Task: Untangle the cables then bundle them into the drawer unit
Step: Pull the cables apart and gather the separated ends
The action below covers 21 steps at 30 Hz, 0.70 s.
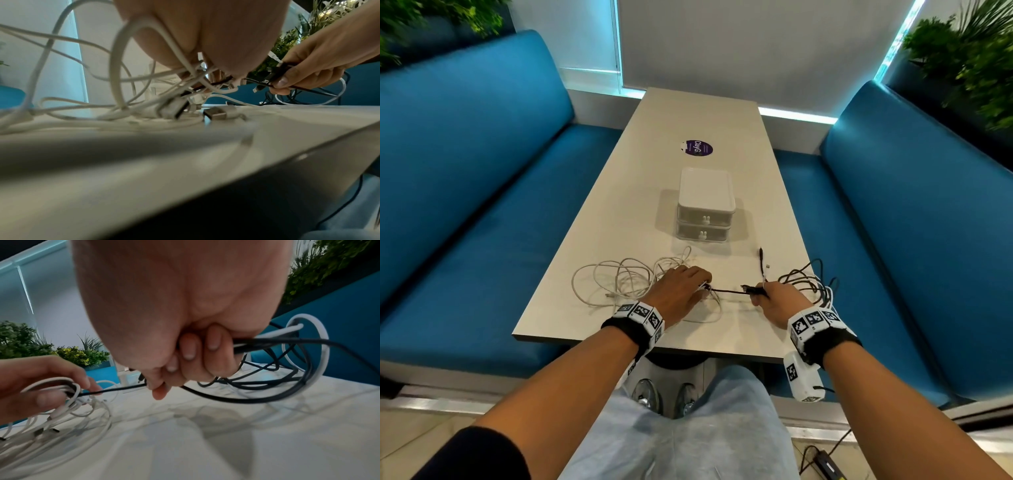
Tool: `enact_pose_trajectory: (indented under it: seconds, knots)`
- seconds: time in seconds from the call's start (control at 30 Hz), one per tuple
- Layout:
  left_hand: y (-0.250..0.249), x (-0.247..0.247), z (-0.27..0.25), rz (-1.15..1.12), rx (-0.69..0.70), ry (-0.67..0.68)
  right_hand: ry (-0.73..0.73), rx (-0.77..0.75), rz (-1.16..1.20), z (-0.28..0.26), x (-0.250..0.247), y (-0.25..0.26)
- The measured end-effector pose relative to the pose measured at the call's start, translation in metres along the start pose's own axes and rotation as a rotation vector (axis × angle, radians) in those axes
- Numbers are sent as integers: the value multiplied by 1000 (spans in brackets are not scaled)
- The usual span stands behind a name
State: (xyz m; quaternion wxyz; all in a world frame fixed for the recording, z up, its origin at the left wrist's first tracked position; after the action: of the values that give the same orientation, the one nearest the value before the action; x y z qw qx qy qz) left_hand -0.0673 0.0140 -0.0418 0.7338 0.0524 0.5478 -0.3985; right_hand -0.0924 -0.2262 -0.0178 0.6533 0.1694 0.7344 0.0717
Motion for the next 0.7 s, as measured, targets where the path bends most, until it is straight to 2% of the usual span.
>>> enact_pose_trajectory:
  seconds: [0.13, 0.3, 0.43, 0.7]
  knots:
    - [5, 1, 0, -71, -22, -45, -6, -16, 22, 1, -1, 3]
    - [9, 12, -3, 119, 60, -79, -62, -38, -8, 2, -8, 5]
    - [12, 7, 4, 142, 80, -84, -77, -39, 10, 3, -9, 2]
    - [8, -1, 6, 137, -22, -56, -43, -10, 22, 3, -5, 0]
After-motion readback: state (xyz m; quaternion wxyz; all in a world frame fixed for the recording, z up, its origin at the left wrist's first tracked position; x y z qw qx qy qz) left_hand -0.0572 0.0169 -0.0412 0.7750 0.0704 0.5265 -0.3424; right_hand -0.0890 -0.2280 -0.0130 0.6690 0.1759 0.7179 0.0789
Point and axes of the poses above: each hand's wrist, its own z-axis towards the middle knuckle, its own x-axis out of the palm, y = z × x, the point moved 1 cm from there along z, towards the middle knuckle, and after that the axes turned 11 degrees about -y, right-handed, at the moved point
